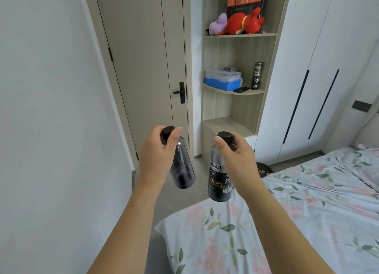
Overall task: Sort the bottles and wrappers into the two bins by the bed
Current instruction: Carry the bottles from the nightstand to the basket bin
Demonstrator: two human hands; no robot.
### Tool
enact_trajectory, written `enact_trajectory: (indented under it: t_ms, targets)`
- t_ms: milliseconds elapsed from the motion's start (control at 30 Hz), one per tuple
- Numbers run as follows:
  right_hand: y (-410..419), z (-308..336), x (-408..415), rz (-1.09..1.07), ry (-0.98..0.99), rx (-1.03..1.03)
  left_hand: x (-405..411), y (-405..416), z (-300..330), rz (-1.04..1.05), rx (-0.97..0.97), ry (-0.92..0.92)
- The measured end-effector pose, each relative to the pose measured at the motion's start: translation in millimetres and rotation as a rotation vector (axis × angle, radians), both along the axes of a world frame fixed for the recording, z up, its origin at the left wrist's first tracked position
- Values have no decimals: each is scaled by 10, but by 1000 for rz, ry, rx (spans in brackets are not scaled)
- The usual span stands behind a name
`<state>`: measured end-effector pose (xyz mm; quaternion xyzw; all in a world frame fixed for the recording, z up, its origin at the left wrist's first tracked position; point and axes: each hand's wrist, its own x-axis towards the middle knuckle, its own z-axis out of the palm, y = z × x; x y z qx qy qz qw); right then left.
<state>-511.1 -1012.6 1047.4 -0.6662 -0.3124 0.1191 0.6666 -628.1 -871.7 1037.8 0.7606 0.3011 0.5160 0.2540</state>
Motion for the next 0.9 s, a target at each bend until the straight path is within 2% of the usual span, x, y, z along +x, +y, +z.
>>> enact_trajectory:
  t_ms: [233,500,700,900]
  targets:
    - [901,111,557,-74,-26,29,542,1045,271,-72,50,11]
    - [1522,93,916,-45,-68,-8,861,1649,-5,-96,22,37]
    - [2400,34,1311,-121,-96,-18,1276,2684,-108,-110,12,23]
    - [3367,227,1699,-196,-68,-3,1742,3714,62,-187,19,58]
